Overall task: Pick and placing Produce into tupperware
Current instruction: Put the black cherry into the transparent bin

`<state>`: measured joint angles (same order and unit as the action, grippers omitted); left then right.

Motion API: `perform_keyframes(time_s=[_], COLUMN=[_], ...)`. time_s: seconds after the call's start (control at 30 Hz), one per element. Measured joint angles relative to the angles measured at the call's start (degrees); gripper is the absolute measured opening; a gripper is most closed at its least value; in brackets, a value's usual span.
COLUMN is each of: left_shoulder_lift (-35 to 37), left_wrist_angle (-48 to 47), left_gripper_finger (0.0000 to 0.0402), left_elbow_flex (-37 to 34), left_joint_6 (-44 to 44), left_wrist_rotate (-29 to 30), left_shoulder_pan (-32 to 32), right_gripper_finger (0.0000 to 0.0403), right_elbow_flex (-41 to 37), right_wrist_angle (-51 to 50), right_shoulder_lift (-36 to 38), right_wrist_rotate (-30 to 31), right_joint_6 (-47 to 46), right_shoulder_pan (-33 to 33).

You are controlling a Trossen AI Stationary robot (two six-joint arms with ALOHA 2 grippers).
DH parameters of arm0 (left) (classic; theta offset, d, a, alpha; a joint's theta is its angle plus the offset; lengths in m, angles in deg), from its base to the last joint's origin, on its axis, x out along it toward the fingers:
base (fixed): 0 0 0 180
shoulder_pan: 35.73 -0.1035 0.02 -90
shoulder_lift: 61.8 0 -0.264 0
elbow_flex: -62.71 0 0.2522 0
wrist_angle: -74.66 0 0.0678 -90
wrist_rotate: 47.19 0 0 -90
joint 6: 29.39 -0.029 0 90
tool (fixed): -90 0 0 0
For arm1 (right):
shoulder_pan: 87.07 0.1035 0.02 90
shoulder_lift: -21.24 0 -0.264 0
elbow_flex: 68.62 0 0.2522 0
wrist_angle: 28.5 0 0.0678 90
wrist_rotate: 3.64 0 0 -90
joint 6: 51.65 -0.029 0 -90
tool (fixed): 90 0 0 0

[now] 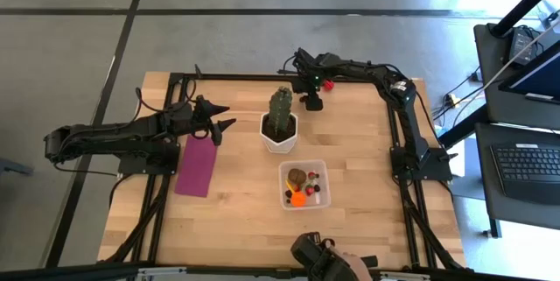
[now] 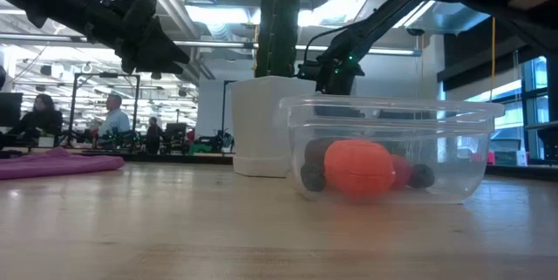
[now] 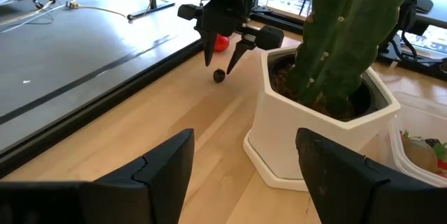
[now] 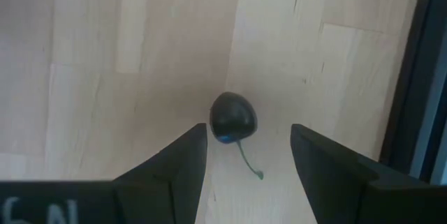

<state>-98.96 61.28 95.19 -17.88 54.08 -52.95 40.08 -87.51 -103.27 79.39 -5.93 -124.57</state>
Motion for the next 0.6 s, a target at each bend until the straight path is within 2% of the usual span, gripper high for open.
perform_keyframes(time_s=[0.6], left_shoulder_lift=[-0.01], left_wrist_angle=[0.0], left_gripper_finger=[0.0244], left_elbow_flex=[0.0], left_joint_6=[0.04], left_wrist_rotate=[0.0], left_shoulder_pan=[0.01], right_gripper_finger=[0.0207], right_elbow_flex=[0.0], right_wrist_angle=[0.52], right_shoulder_lift=[0.0], right_wrist_rotate=[1.35], right_joint_6=[0.0], right_shoulder_pan=[-0.1])
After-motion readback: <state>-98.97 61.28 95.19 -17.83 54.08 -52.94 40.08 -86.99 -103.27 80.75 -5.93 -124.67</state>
